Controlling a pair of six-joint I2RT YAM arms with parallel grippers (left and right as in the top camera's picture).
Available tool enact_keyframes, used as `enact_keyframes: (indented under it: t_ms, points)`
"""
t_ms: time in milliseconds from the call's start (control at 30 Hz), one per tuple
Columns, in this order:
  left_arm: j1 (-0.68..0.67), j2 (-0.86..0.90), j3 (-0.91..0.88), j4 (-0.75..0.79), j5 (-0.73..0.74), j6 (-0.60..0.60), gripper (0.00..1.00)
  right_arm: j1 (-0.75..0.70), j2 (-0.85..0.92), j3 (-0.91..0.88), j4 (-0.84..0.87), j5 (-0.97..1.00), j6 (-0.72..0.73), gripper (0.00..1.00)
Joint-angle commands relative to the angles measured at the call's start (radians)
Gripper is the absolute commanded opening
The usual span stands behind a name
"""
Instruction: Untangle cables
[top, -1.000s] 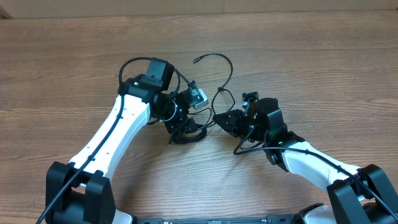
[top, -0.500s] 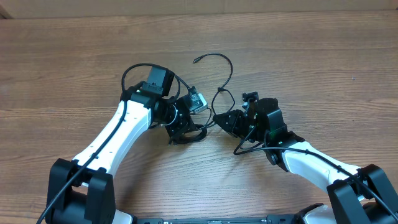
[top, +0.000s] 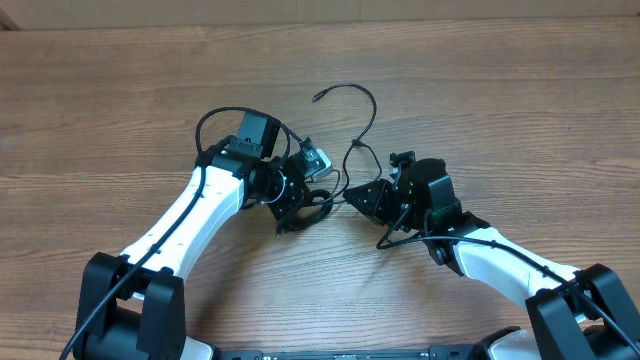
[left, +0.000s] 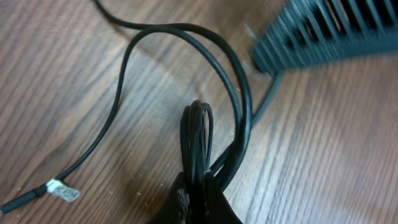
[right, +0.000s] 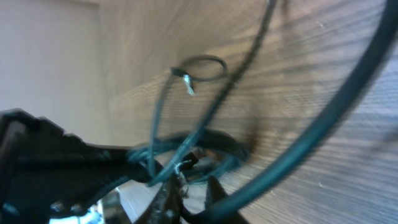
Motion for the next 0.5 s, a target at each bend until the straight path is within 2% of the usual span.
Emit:
enact_keyframes:
  t_ms: [0, 33, 133, 333, 467]
  points:
    - [0.018, 0.007, 0.020, 0.006, -0.037, -0.144, 0.04, 0.003, 0.002, 0.014, -0.023, -0.006, -0.011, 0.31]
    - [0.021, 0.007, 0.031, 0.001, -0.036, -0.165, 0.04, 0.003, 0.002, 0.014, -0.031, -0.007, -0.010, 0.44]
    - [0.023, 0.005, 0.053, -0.014, -0.036, -0.175, 0.04, 0.003, 0.002, 0.014, -0.016, -0.041, -0.010, 0.99]
    - [0.023, 0.005, 0.057, -0.054, -0.032, -0.176, 0.04, 0.007, 0.002, 0.014, 0.140, -0.050, 0.003, 1.00]
    - [0.023, 0.000, 0.057, -0.066, -0.023, -0.221, 0.04, 0.011, 0.002, 0.014, 0.053, 0.143, 0.191, 1.00]
